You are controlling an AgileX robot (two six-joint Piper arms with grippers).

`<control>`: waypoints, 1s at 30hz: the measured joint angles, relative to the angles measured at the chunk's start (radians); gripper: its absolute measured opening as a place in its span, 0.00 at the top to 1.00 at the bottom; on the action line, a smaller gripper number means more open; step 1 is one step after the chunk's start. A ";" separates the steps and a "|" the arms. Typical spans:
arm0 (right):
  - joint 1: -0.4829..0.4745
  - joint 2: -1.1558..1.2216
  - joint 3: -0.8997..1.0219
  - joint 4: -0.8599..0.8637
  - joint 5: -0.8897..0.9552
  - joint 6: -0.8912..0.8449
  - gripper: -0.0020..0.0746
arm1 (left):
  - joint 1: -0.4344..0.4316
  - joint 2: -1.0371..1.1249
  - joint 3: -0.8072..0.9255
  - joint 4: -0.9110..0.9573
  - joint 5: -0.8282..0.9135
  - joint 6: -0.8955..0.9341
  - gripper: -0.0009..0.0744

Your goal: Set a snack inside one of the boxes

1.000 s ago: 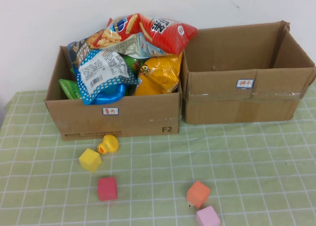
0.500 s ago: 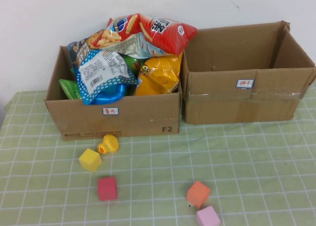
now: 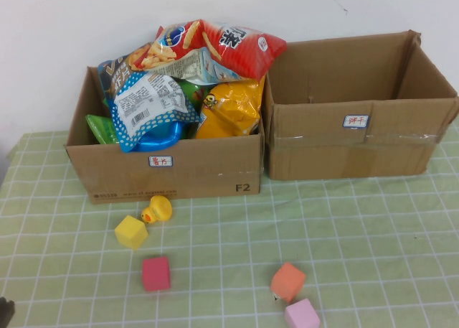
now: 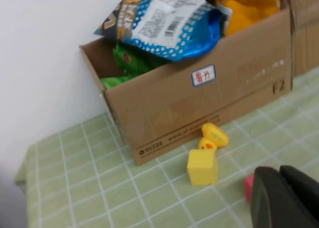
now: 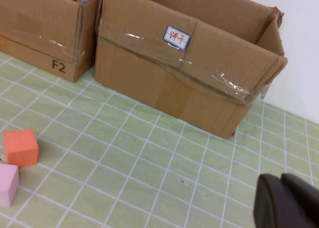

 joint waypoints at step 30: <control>0.000 0.000 0.000 0.007 0.000 0.000 0.97 | 0.710 -0.074 0.137 -0.918 -0.107 0.819 0.99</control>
